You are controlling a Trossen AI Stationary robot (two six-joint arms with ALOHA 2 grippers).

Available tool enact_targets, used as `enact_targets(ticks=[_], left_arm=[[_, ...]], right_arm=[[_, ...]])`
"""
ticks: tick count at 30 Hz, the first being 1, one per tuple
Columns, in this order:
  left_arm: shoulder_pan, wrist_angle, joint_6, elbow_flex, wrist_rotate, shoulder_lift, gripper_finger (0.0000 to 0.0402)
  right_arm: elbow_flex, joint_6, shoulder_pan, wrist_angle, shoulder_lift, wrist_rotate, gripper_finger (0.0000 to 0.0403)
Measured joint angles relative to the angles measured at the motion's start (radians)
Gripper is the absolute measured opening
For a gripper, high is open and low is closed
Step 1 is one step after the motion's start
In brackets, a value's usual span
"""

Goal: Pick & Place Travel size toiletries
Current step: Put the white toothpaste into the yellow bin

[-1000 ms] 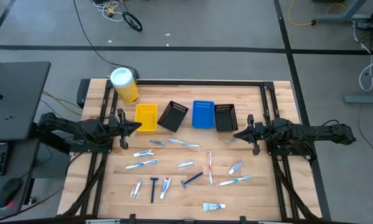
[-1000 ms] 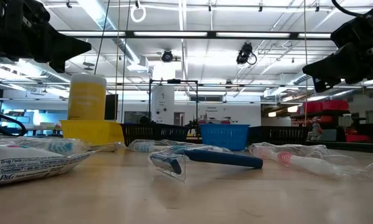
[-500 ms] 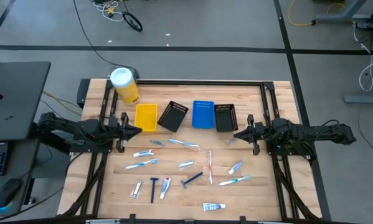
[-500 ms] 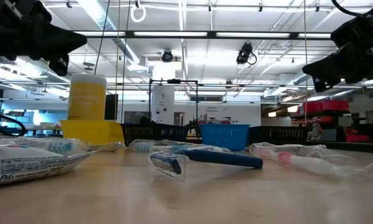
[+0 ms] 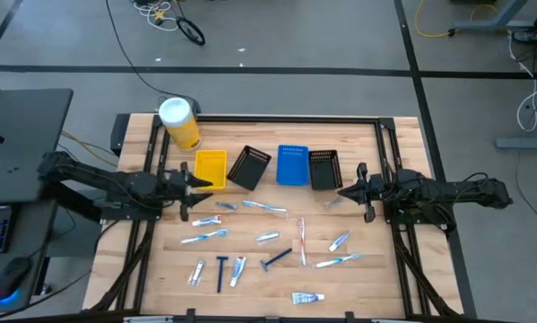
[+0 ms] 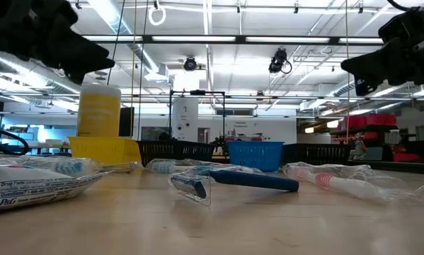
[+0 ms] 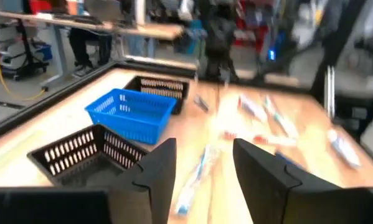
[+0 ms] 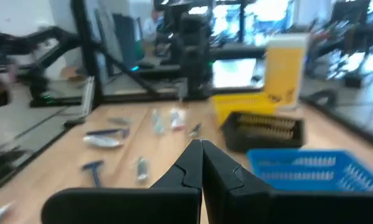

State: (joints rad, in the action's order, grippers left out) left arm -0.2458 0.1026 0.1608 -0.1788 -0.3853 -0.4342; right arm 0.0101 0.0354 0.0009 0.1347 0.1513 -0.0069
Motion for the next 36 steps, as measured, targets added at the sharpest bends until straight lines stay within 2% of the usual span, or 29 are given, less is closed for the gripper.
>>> enact_targets(ticks=[3,5,7,9,12,19,23,29,33,36], left_arm=[[-0.004,-0.14,0.019,-0.095,0.012,-0.1,0.0174],[-0.011,-0.253,0.08,-0.145,0.018,-0.173,0.0174],[-0.025,-0.347,0.152,-0.185,0.045,-0.248,0.0174],[-0.045,-0.383,0.226,-0.215,0.095,-0.326,0.0174],[-0.083,-0.383,0.312,-0.247,0.147,-0.432,0.0174],[-0.156,-0.466,0.477,-0.27,0.131,-0.641,0.0174],[-0.17,-0.52,0.564,-0.27,0.14,-0.73,0.0174],[-0.183,-0.508,0.602,-0.27,0.207,-0.807,0.0174],[-0.184,-0.506,0.619,-0.273,0.211,-0.825,0.0171],[-0.184,-0.507,0.628,-0.273,0.203,-0.825,0.0154]], right_arm=[[0.0,-0.122,0.0,0.066,0.0,0.22,0.0003],[0.0,-0.134,-0.001,0.103,0.004,0.374,0.0003],[0.0,-0.138,-0.001,0.109,0.009,0.439,0.0003],[0.0,-0.135,-0.001,0.106,0.021,0.421,0.0003],[0.0,-0.126,-0.001,0.087,0.052,0.335,0.0003],[0.0,-0.09,-0.001,0.093,0.152,0.212,0.0025],[0.0,-0.05,0.0,0.125,0.184,0.204,0.0028],[0.0,-0.06,0.0,0.151,0.188,0.151,0.0029],[0.0,-0.073,0.0,0.199,0.188,0.143,0.0029],[0.0,-0.092,0.0,0.231,0.188,0.144,0.0029]])
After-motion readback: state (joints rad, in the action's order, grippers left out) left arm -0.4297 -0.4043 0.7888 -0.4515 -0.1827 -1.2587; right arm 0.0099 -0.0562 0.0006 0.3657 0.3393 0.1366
